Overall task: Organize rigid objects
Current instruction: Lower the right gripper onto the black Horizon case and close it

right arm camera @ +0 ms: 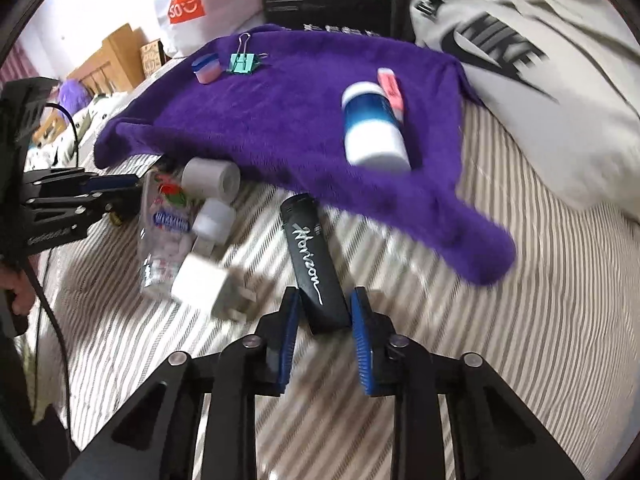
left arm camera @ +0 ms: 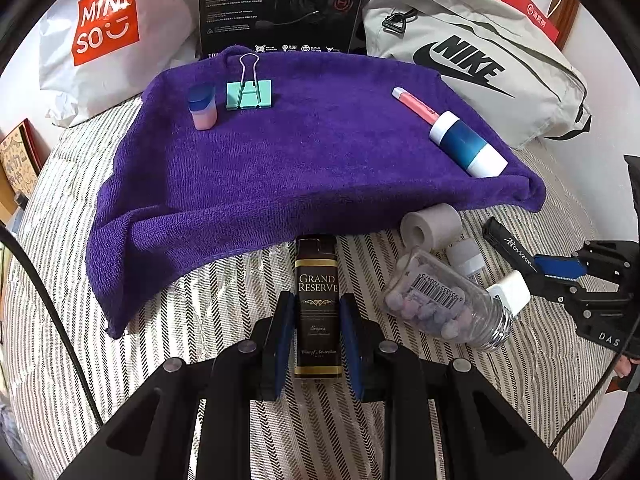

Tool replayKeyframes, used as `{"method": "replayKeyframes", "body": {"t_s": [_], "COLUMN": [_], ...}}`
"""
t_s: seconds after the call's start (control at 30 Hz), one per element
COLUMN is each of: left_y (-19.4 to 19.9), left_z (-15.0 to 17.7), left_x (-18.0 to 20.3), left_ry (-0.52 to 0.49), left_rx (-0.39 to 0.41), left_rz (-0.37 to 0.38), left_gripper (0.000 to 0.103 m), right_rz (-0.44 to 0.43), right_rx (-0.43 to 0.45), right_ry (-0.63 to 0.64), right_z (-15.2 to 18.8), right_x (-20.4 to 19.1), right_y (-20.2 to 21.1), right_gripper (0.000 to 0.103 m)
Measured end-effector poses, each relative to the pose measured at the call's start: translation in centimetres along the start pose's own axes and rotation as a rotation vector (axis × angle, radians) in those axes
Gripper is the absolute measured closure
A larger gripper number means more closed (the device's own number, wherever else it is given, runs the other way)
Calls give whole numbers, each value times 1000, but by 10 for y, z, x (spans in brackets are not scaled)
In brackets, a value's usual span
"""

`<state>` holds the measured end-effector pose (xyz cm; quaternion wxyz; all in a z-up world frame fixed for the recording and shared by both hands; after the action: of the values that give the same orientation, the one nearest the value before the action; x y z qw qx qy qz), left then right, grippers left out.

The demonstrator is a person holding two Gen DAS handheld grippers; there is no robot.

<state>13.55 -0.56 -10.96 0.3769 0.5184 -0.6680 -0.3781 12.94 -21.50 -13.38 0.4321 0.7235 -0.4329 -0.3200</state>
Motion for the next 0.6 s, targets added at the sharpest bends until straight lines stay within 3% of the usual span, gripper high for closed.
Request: {"method": "replayKeyframes", "body": {"t_s": [0.17,0.4,0.6], "left_y": [-1,-1,-1], "left_z": [0,-1,0], "left_x": [0,3,0], "left_ry": [2,-4,14], "left_rx": [-3,-8,-2], "left_rz": [-3,-15,0], "left_gripper": [80,80,80], "right_rz": [31,55,33], "right_rx": [-10,13,30], "right_ry": [48,96,113], "right_z": [1,-19,-30], "right_x": [-10,-15,-16], "right_y": [0,-10,-16], "right_gripper": [79,73,74]}}
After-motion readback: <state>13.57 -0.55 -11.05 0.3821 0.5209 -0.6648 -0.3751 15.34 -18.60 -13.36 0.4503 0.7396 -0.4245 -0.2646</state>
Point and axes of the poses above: each gripper's, at about its wrist camera, not at the fingertips, and y roughly against the way its jaws point, x to its right, z to its underside, the point moved 1 cm from there along -y, roughly the way its jaws point, and after that the axes turned 1 degree about -x, right-handed, at the moved point
